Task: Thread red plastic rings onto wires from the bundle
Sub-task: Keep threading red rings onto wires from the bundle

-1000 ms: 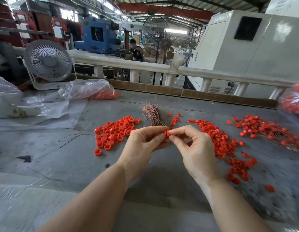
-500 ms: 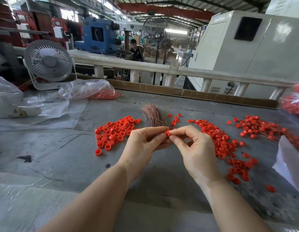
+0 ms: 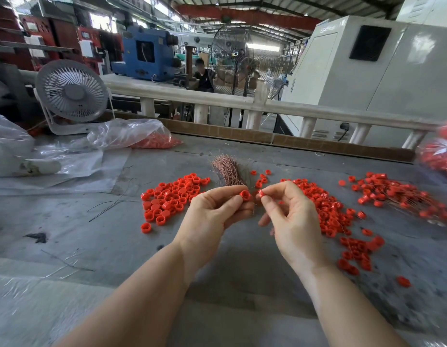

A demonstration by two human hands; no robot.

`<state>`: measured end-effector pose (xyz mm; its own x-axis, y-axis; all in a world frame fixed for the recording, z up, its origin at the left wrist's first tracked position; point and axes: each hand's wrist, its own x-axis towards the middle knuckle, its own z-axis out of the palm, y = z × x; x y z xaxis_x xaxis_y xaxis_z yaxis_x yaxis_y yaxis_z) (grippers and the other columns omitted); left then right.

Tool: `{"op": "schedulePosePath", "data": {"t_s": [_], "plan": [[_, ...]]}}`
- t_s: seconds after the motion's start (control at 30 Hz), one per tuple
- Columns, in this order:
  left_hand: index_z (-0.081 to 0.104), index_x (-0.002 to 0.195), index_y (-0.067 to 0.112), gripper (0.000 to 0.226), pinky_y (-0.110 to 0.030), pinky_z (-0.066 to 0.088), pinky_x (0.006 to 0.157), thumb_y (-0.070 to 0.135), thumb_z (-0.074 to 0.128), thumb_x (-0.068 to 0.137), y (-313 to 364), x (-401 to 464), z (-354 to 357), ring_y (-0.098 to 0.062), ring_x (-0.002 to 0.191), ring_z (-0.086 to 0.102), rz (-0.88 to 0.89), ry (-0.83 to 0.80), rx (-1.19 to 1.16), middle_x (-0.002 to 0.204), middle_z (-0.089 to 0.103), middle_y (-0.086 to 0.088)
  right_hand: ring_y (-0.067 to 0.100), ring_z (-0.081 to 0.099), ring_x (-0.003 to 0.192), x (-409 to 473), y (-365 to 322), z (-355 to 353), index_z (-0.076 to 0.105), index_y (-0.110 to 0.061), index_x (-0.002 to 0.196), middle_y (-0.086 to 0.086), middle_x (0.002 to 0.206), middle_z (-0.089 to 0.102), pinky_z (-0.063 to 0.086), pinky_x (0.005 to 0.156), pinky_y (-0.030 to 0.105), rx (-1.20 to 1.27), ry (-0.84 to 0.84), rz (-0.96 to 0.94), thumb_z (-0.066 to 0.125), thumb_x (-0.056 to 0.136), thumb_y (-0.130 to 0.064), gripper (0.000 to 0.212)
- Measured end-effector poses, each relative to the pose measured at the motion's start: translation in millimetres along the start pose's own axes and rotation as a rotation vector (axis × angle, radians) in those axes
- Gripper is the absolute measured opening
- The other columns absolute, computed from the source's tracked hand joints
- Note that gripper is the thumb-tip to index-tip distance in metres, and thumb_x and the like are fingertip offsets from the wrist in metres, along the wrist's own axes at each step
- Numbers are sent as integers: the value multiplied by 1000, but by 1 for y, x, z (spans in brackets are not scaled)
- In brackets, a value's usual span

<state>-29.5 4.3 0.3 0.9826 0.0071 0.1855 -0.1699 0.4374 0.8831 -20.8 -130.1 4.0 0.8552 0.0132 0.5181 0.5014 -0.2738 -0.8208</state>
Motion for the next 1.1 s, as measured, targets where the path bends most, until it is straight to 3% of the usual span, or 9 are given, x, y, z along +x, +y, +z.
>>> {"op": "schedulePosePath", "data": {"t_s": [0.2,0.43,0.53,0.73,0.9,1.1], "plan": [[65,89,1,14,-18,55,63,0,54,80,3,0,2,-11,64,67,-62,-15,-142,70,69,-7,13,61,50,-1,1,3,53,-25,78,-2,70,66,46,46,26,-49,-86,85,56,90,-3,25],[61,91,-1,14,-21,55,71,-2,49,85,5,-1,3,-11,67,66,-128,-42,-203,76,69,-9,14,62,49,-1,1,4,54,-24,74,-4,65,65,43,46,19,-43,-96,76,57,89,-2,27],[61,91,-1,15,-21,56,72,2,53,79,6,-1,3,-12,69,67,-146,-60,-242,80,70,-11,14,62,48,-1,2,3,55,-23,74,-5,61,65,43,46,17,-41,-99,70,57,89,-2,26],[61,90,2,13,-21,57,69,-1,48,89,5,0,3,-12,69,69,-174,-78,-278,80,70,-11,15,63,51,0,4,3,58,-23,74,-5,62,66,42,47,16,-37,-118,65,57,88,0,27],[62,90,5,10,-20,56,67,5,55,82,2,-1,3,-11,70,68,-77,-64,-131,75,70,-5,2,58,63,2,4,-1,63,-23,76,-9,68,65,45,60,19,-154,15,-35,66,83,-5,20],[64,92,7,15,-19,53,69,-1,51,90,-1,0,2,-11,72,66,63,4,158,78,69,-5,1,60,63,1,-2,0,64,-35,74,-16,71,67,51,59,26,-122,65,-119,70,80,-8,28]]}}
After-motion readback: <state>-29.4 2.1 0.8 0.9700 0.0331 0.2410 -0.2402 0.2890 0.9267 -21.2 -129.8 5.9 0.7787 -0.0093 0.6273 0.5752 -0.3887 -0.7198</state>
